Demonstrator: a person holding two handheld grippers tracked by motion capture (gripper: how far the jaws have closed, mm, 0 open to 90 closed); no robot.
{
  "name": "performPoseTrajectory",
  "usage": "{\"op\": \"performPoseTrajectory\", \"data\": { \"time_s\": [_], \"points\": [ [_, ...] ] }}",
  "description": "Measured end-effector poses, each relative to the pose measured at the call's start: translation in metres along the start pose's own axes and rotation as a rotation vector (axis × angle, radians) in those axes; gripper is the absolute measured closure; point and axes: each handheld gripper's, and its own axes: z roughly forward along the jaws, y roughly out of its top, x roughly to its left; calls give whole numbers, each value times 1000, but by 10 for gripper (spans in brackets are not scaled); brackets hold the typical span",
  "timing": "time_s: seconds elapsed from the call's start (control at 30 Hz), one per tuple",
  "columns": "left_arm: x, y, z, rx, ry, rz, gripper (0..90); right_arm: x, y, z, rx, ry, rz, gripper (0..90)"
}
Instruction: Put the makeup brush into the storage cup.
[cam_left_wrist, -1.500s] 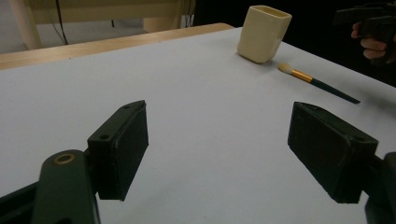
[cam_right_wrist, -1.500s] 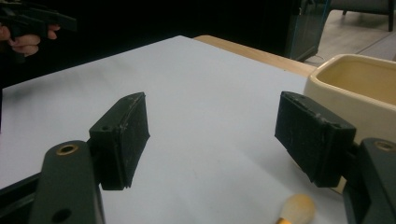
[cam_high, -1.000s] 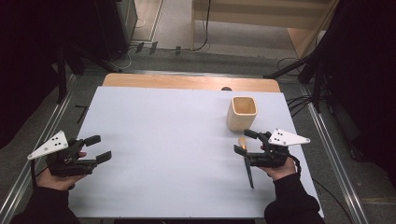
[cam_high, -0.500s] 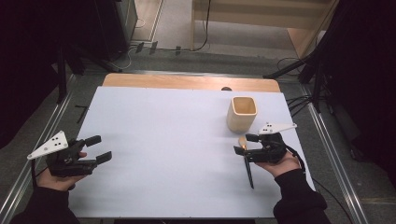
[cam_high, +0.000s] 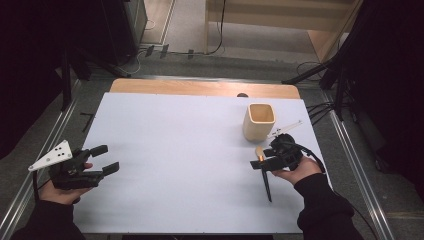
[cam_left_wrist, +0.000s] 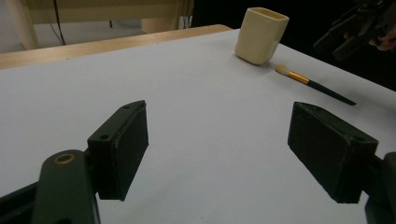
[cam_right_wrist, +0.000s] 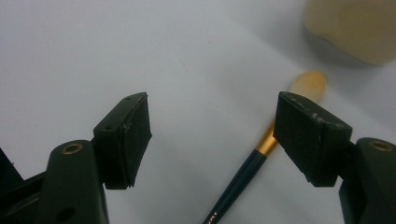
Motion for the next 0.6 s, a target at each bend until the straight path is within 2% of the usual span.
{"op": "performPoseTrajectory", "data": {
  "time_s": [0.2, 0.23, 0.27, 0.3, 0.33, 0.47, 0.6],
  "points": [
    [0, 0, 0, 1, 0, 3, 212, 2, 4, 7, 89, -22, -20, 297],
    [0, 0, 0, 0, 0, 2, 212, 2, 4, 7, 89, -22, -20, 297],
    [0, 0, 0, 0, 1, 2, 212, 3, 5, 11, 135, -32, -25, 298],
    [0, 0, 0, 0, 1, 2, 212, 3, 5, 11, 135, -32, -25, 298],
    [0, 0, 0, 1, 1, 2, 212, 4, 5, 13, 158, -42, -30, 298],
    [0, 0, -1, 0, 2, 2, 211, 6, 8, 21, 221, -59, -14, 299],
    [0, 0, -1, 1, 4, 3, 211, 6, 10, 21, 239, -67, -6, 303]
  ]
}}
